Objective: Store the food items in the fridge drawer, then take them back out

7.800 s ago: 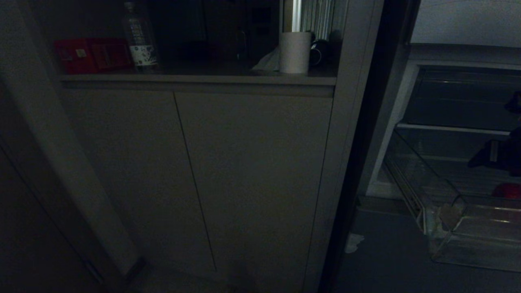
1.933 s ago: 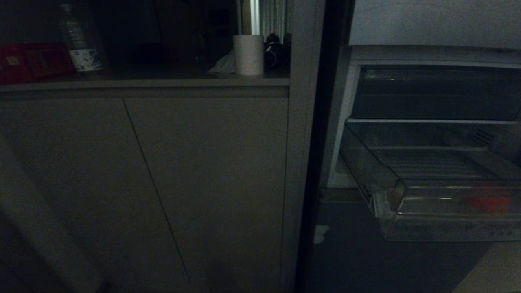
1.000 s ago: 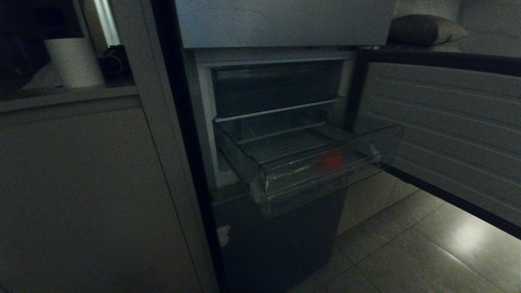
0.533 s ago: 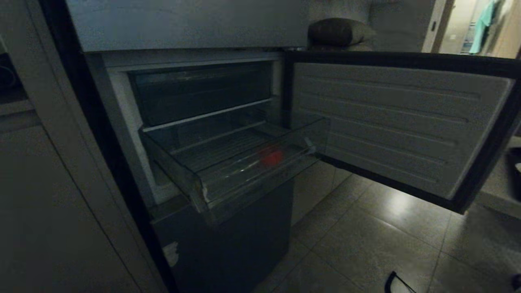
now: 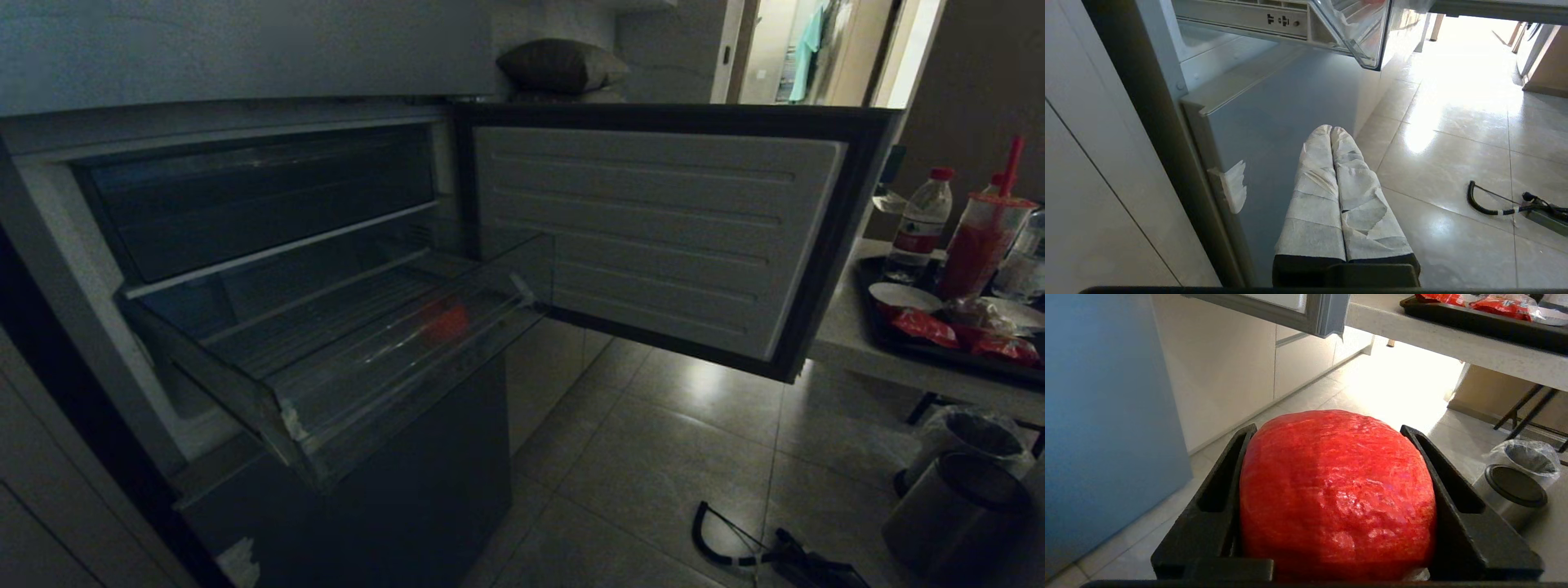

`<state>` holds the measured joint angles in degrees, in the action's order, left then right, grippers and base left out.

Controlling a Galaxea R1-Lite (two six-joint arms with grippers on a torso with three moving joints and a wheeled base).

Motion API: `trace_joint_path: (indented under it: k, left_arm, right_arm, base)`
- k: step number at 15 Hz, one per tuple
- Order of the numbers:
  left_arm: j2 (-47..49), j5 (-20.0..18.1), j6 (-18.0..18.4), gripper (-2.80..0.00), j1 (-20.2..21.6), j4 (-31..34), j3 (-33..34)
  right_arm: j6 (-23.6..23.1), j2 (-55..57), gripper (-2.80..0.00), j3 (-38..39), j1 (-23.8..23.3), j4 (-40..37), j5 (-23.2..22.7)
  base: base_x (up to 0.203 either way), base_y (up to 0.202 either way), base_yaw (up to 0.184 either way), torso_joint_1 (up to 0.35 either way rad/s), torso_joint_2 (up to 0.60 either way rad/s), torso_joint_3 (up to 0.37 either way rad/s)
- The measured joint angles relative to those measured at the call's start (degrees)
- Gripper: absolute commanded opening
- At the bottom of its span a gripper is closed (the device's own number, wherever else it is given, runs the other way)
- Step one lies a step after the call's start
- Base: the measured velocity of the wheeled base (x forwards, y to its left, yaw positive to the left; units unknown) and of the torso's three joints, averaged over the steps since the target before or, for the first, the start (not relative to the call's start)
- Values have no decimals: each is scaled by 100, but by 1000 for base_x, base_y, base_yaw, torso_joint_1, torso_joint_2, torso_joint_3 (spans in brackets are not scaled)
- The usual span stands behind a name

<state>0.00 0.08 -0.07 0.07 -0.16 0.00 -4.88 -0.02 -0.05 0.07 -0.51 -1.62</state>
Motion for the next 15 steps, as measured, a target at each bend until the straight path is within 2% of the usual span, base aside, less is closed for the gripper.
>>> trace_joint_path:
  k: [5,15]
  left_arm:
    - [0,3,0,-280,2,0,0]
    - [0,3,0,-280,-2,0,0]
  right_arm:
    - [-2,0,-280,-5,0,-1,5]
    - [22,0,-280,0,0,-1,6]
  base:
    - [0,0,0,56,-109,-55]
    - [0,0,0,267,-534,-271]
